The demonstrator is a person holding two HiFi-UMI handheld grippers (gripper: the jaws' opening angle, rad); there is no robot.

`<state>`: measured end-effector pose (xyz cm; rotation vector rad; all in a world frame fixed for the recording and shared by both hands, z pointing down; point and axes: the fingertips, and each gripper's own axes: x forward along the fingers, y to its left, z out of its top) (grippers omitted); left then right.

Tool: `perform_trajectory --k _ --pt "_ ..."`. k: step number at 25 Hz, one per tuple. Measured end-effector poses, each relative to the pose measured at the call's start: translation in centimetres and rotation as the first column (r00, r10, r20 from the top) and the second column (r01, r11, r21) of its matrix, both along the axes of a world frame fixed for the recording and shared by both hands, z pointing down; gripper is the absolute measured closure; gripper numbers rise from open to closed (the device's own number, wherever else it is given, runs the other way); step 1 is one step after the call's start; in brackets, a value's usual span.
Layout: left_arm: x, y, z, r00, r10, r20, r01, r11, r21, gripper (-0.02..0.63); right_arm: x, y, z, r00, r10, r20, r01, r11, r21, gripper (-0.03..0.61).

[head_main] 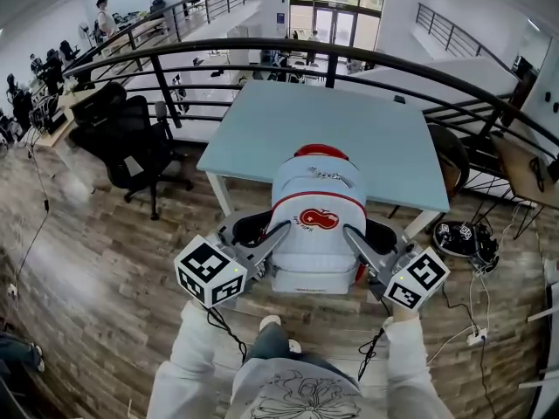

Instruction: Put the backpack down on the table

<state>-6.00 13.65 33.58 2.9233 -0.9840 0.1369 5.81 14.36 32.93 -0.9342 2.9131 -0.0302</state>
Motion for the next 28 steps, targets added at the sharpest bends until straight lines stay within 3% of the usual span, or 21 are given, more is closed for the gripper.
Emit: perform_trajectory --k 12,28 --pt "1.5 -9.1 1.3 0.999 0.044 0.002 -0.044 0.999 -0.014 0.502 1.5 -8.7 1.2 0.999 0.037 0.001 -0.037 0.999 -0.012 0.471" --pt "1.9 -27.6 1.5 0.994 0.105 0.002 -0.105 0.994 -0.016 0.502 1.7 -26.4 1.4 0.995 0.105 -0.003 -0.105 0.994 -0.011 0.471"
